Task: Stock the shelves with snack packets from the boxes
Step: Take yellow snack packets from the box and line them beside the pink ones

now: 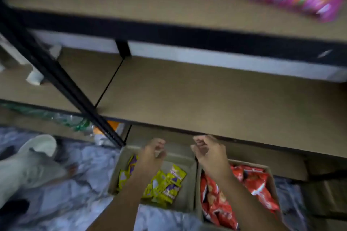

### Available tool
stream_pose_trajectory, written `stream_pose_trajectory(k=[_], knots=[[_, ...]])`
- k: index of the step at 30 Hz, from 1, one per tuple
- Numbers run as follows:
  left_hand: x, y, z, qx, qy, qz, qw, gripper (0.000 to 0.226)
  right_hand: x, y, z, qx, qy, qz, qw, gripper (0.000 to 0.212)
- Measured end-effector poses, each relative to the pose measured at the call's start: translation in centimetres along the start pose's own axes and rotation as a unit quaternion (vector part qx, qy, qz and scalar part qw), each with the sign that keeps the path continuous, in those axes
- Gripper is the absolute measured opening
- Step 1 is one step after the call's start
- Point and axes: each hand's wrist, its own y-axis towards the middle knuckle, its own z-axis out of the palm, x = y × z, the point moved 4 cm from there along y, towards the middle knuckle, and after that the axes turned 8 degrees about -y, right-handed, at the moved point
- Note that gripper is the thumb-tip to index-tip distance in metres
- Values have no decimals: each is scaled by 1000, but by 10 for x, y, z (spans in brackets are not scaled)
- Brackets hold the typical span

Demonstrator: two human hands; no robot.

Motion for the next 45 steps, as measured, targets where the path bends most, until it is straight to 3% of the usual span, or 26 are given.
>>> stream_pose_trajectory(k=[4,8,12,16,19,23,26,30,32,36,41,43,45], knots=[[158,9,34,-14,34,-111,993,29,-81,-19,128,112,-15,59,992,24],[298,18,85,9,44,-186,982,43,-170,-41,245,153,-26,115,981,28],[405,25,137,65,94,-212,970,58,-259,-71,345,206,-40,180,961,42],[468,32,182,146,160,-212,953,68,-315,-93,413,271,-78,219,934,58],[497,43,210,176,178,-199,948,63,-344,-99,443,298,-130,212,921,68],[515,53,240,172,253,-130,943,59,-369,-97,465,231,-189,196,934,72],[523,52,254,177,337,-114,918,55,-377,-96,473,218,-247,212,920,83],[528,54,258,188,352,-107,911,61,-381,-96,479,231,-283,242,899,94],[529,55,254,204,329,-121,914,65,-379,-95,479,230,-284,246,898,81],[526,54,239,153,227,-132,953,52,-373,-90,470,203,-223,262,917,40],[513,51,220,66,164,-108,978,41,-371,-92,460,173,-166,266,934,15],[513,49,215,69,126,-120,982,33,-370,-93,458,164,-131,271,939,11],[515,45,212,97,84,-151,980,48,-368,-95,456,161,-109,274,942,13]])
